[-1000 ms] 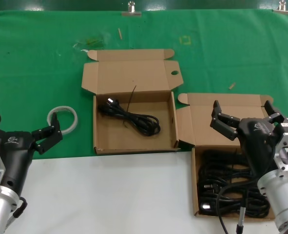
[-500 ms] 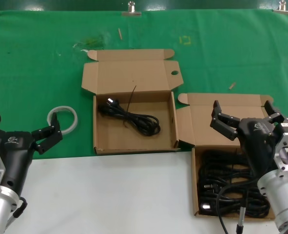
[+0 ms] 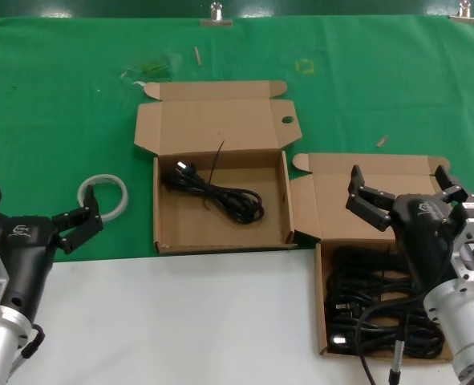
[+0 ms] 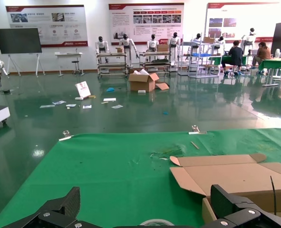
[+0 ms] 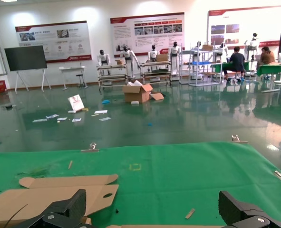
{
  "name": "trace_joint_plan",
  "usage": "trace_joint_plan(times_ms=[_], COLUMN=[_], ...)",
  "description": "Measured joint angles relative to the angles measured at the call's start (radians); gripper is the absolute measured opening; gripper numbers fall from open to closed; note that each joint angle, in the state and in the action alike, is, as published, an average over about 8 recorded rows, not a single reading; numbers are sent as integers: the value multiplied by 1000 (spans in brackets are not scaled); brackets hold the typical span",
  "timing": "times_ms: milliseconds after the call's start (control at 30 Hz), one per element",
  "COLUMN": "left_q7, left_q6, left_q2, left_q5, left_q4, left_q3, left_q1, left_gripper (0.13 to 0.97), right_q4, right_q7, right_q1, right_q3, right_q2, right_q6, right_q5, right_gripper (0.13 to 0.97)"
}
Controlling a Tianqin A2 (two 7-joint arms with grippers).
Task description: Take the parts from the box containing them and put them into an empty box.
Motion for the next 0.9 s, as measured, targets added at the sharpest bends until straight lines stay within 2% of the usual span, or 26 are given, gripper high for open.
trace_joint_plan(times_ms=[900], left_q7=[0], left_q6=[0], left_q2=[0], left_q5=[0], left_q4=[0], left_q3=[0], left_q1=[0], left_gripper=[965], right_q4=[0], right_q7=[0], right_q1=[0], right_q3=[0], right_q2=[0], right_q6=[0], right_q5=[0], right_gripper=[966])
